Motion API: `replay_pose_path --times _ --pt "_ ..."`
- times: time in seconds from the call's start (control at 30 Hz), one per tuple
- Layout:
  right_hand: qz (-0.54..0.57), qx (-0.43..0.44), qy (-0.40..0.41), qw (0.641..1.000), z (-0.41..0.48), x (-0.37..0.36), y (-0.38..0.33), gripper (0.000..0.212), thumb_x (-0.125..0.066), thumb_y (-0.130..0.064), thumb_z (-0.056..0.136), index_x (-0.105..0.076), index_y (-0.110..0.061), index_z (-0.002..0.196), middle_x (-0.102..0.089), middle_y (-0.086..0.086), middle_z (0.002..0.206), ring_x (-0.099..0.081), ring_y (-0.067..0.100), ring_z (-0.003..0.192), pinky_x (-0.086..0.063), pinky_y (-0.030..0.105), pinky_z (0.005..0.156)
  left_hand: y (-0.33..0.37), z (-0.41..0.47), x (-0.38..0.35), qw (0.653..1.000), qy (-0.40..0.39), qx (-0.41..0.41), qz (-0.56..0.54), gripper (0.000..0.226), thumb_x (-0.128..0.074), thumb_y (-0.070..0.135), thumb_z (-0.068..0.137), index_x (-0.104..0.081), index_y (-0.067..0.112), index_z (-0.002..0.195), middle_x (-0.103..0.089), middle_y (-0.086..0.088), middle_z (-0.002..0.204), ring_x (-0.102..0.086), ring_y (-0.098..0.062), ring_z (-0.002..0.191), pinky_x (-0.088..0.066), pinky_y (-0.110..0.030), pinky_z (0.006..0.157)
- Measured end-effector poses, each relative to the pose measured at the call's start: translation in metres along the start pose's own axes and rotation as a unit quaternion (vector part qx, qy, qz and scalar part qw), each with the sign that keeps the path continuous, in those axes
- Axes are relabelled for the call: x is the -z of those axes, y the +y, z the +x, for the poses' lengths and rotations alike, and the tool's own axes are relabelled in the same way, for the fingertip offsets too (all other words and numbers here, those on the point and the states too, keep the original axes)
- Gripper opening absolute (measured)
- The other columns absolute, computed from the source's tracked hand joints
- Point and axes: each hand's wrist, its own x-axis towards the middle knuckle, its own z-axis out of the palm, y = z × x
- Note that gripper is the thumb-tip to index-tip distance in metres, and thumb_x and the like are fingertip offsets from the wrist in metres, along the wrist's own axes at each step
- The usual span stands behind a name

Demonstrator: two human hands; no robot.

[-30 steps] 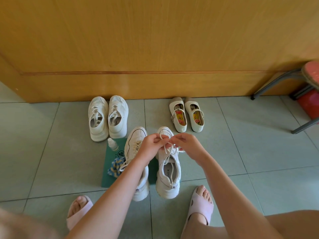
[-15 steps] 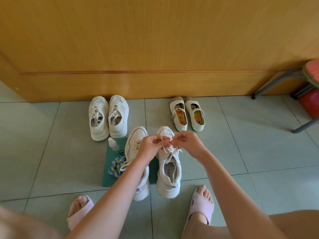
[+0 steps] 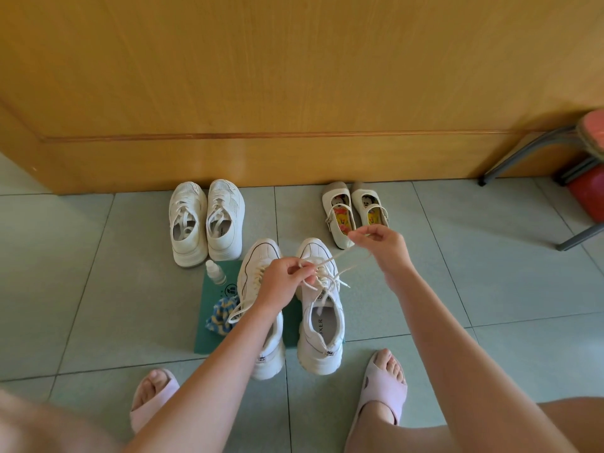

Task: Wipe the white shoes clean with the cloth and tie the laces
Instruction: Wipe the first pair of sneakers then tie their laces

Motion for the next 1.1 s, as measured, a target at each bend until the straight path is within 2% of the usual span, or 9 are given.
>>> replay_pose_path --times 0.13,0.2,0.37,0.5,0.6,0.73,0.83,0.97,1.1 --pt "0.042 -0.010 -0.026 0.999 -0.007 -0.002 0.005 0.018 -0.070 -0.014 0.083 -0.066 -0.006 0.099 -0.050 0.000 0.067 -0.046 0.010 0.056 -0.046 0.016 0.050 0.003 0.004 -0.003 0.999 -0.015 0.034 -0.014 0.014 -0.061 0.021 0.090 -0.067 0.020 0.078 -0.070 0.001 0.073 -0.069 -0.022 0.081 -0.055 -0.038 0.084" --pt "0.043 -0.001 -0.014 0.999 -0.008 -0.004 0.007 0.018 -0.065 -0.016 0.087 -0.064 -0.008 0.103 -0.045 -0.001 0.060 -0.037 0.009 0.047 -0.037 0.017 0.043 0.006 0.005 -0.005 0.996 -0.030 0.063 -0.064 0.012 -0.059 0.019 0.092 -0.067 0.016 0.084 -0.067 -0.002 0.076 -0.067 -0.017 0.075 -0.056 -0.030 0.079" --pt "-0.287 0.047 -0.030 0.956 -0.003 -0.001 0.006 0.022 -0.058 -0.041 0.089 -0.066 -0.021 0.093 -0.057 -0.006 0.061 -0.046 0.009 0.048 -0.035 0.023 0.050 0.015 0.003 -0.007 0.982 -0.032 0.105 -0.154 0.012 -0.059 0.017 0.091 -0.069 0.014 0.084 -0.067 -0.002 0.078 -0.063 -0.014 0.075 -0.052 -0.028 0.082" --pt "-0.408 0.067 0.096 0.905 -0.004 0.011 -0.005 0.020 -0.061 -0.045 0.086 -0.069 -0.026 0.088 -0.064 -0.007 0.078 -0.061 0.019 0.072 -0.045 0.027 0.061 0.015 0.002 -0.004 0.974 -0.035 0.126 -0.183 0.016 -0.055 0.014 0.094 -0.069 0.015 0.088 -0.066 -0.002 0.079 -0.061 -0.014 0.081 -0.048 -0.033 0.090" --pt "-0.378 0.081 -0.001 0.922 0.000 0.015 -0.011 0.027 -0.055 -0.049 0.088 -0.065 -0.025 0.083 -0.066 -0.005 0.069 -0.061 0.017 0.062 -0.048 0.028 0.061 0.014 0.002 -0.005 0.968 -0.054 0.146 -0.198 0.016 -0.055 0.015 0.094 -0.068 0.011 0.101 -0.068 0.004 0.073 -0.061 -0.009 0.077 -0.050 -0.024 0.080" --pt "-0.307 -0.029 -0.199 0.930 -0.005 0.002 0.003 0.029 -0.045 -0.051 0.093 -0.055 -0.028 0.108 -0.072 0.005 0.076 -0.065 0.017 0.050 -0.057 0.033 0.062 0.016 0.002 -0.004 0.950 -0.076 0.171 -0.249 0.018 -0.057 0.015 0.092 -0.066 0.009 0.106 -0.071 0.004 0.081 -0.063 -0.006 0.076 -0.048 -0.026 0.087" --pt "-0.291 -0.042 -0.210 0.932 -0.010 -0.001 0.014 0.031 -0.048 -0.045 0.094 -0.060 -0.018 0.103 -0.071 0.007 0.074 -0.057 0.014 0.043 -0.047 0.025 0.048 0.014 0.002 -0.002 0.940 -0.086 0.183 -0.274 0.016 -0.060 0.013 0.089 -0.068 0.011 0.103 -0.072 0.003 0.082 -0.065 -0.006 0.076 -0.049 -0.025 0.085" --pt "-0.265 -0.013 -0.232 0.936 -0.012 0.005 0.012 0.024 -0.056 -0.030 0.093 -0.067 -0.015 0.078 -0.061 -0.001 0.063 -0.044 0.009 0.047 -0.040 0.019 0.051 0.016 0.001 -0.003 0.935 -0.072 0.200 -0.284 0.009 -0.065 0.012 0.086 -0.069 0.011 0.093 -0.072 -0.001 0.084 -0.065 -0.011 0.080 -0.051 -0.025 0.083" --pt "-0.260 -0.024 -0.239 0.935 -0.013 0.003 0.014 0.021 -0.058 -0.027 0.092 -0.067 -0.012 0.081 -0.062 -0.005 0.065 -0.050 0.008 0.053 -0.045 0.016 0.055 0.018 0.001 -0.005 0.956 -0.033 0.183 -0.228 0.022 -0.071 0.006 0.079 -0.069 0.006 0.102 -0.070 -0.006 0.088 -0.065 -0.016 0.082 -0.055 -0.024 0.076"
